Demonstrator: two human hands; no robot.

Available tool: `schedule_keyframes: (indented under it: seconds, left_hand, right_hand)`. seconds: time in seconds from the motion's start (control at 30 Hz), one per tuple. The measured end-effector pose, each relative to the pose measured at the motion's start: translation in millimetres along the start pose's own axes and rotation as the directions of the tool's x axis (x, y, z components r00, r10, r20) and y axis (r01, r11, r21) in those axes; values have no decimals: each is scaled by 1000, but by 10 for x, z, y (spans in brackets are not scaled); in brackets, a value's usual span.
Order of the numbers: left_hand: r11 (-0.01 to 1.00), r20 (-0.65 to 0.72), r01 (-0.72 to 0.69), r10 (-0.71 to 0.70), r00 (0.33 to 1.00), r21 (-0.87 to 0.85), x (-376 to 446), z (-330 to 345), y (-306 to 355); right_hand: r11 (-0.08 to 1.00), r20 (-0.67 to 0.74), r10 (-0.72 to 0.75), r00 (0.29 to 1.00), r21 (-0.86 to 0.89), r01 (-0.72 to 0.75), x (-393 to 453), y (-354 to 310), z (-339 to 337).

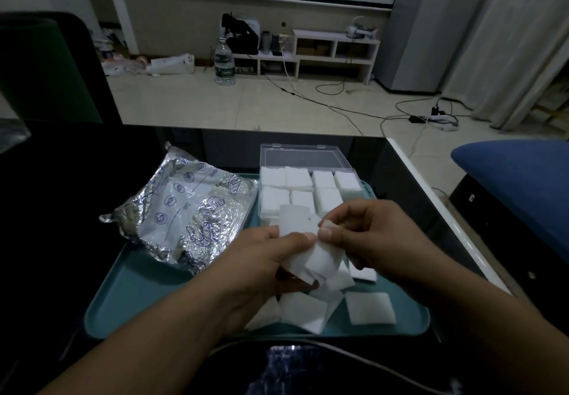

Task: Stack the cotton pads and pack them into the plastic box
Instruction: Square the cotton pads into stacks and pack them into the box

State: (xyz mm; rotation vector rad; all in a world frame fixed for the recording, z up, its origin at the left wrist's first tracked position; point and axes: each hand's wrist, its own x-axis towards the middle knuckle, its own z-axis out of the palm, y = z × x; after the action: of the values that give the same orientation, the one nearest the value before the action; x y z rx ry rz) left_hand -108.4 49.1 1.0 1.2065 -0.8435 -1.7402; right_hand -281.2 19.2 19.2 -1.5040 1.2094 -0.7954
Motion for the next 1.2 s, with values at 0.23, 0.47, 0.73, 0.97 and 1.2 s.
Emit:
schedule_keyframes:
  seconds: [0.23, 0.47, 0.73, 0.97, 1.2]
  left_hand:
    - [991, -58, -22, 14, 998, -128, -2, -36, 32]
    - [999, -36, 10, -11, 999, -32, 10, 29, -43]
    - [982, 27, 44, -40, 999, -184, 37, 49, -64]
    - [992, -113, -98, 89, 990, -77, 46, -11, -59]
    - [990, -183, -140, 134, 974, -17, 36, -8, -62]
  right_hand:
    - [974, -198, -151, 969, -197, 112, -17, -44, -16]
    - [996, -26, -69, 997, -57, 67, -96, -163, -111]
    - [755, -43, -305, 951, -620, 213, -36, -10, 152]
    - [885, -68, 32, 997, -461, -60, -108, -48, 91]
    - [993, -132, 99, 986, -52, -107, -106, -55, 120]
